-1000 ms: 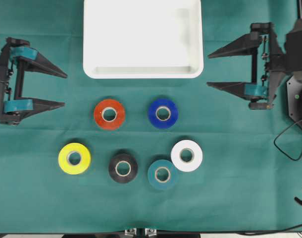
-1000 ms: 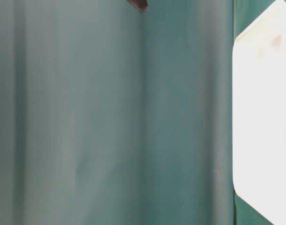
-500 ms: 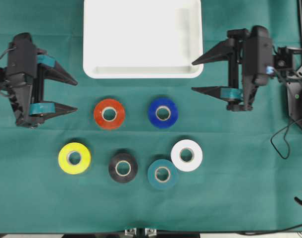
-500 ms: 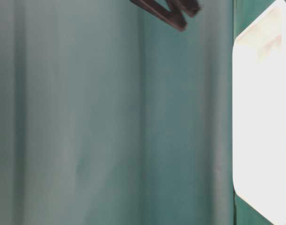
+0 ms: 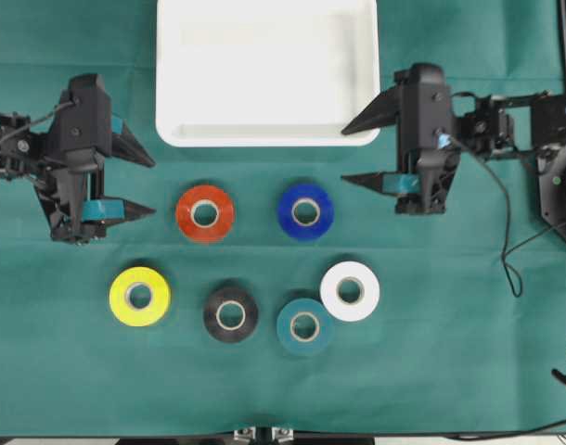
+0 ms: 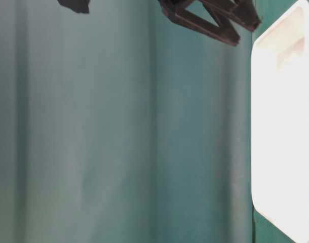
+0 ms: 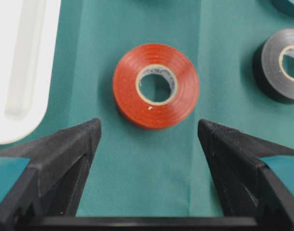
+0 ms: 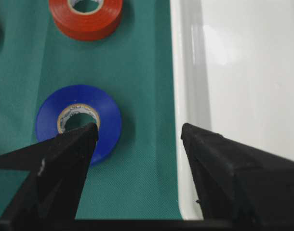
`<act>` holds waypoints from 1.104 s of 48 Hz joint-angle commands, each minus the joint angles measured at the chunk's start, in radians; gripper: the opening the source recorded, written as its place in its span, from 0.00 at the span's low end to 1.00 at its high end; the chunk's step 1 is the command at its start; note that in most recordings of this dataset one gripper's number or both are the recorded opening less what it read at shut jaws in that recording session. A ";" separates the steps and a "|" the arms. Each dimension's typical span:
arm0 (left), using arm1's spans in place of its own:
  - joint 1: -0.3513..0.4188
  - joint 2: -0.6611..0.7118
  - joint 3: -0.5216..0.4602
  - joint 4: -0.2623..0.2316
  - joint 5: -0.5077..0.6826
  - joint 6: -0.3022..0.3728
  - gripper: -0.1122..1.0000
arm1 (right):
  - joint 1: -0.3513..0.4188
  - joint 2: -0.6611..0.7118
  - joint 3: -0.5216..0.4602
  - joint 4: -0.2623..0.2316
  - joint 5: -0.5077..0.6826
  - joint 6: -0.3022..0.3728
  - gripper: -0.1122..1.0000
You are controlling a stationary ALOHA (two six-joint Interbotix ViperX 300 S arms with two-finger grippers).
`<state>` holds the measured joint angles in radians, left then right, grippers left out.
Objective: Put the tape alternately from left to right into the white case.
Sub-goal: 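Move the right gripper over the blue tape roll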
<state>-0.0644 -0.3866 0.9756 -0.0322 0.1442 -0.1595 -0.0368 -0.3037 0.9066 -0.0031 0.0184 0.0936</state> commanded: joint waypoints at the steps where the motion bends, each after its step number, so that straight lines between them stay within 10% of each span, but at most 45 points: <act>1: -0.003 -0.006 -0.023 0.002 -0.003 0.002 0.46 | 0.003 0.002 -0.029 0.000 -0.003 0.000 0.83; 53: -0.005 -0.017 -0.009 0.002 0.002 0.005 0.46 | 0.156 0.097 -0.074 0.000 -0.020 0.069 0.83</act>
<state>-0.0660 -0.3896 0.9756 -0.0322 0.1488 -0.1565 0.1120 -0.2056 0.8606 -0.0031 0.0061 0.1595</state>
